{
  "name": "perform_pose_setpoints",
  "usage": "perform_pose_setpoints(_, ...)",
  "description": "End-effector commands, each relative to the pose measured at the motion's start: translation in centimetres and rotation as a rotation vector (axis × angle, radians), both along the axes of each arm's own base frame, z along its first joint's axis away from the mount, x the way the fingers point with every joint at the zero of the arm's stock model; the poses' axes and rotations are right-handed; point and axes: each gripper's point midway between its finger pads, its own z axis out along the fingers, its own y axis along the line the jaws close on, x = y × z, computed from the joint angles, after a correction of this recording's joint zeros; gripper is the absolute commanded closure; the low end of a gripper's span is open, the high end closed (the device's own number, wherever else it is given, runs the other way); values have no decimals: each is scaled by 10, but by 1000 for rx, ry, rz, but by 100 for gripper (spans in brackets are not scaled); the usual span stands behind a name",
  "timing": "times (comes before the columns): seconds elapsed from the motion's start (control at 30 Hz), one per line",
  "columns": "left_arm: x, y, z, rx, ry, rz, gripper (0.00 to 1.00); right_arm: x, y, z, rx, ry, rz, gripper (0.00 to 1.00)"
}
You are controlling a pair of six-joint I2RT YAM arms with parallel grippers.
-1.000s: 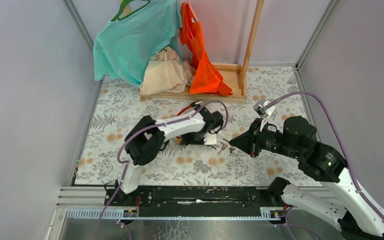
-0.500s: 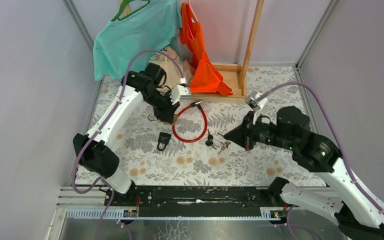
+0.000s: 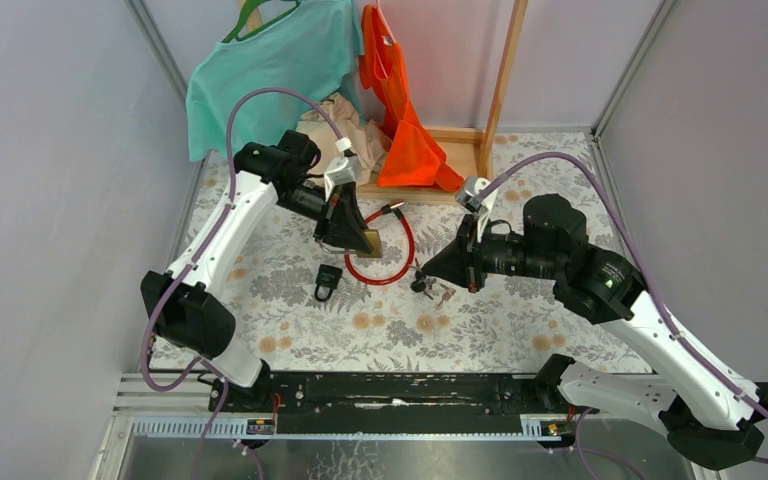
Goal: Unlock with the key
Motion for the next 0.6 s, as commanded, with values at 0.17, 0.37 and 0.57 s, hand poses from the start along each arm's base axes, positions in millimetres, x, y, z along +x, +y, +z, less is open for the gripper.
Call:
perform_pose_setpoints(0.17, -16, -7, 32, -213, 109, -40, 100, -6, 19, 16, 60, -94, 151, 100)
perform_pose_setpoints(0.37, -32, -10, 27, -169, 85, -72, 100, -7, 22, 8, 49, -102, 183, 100)
perform_pose_setpoints(0.57, -58, -17, 12, -80, -15, -152, 100, -8, 29, 5, 22, -93, 246, 100)
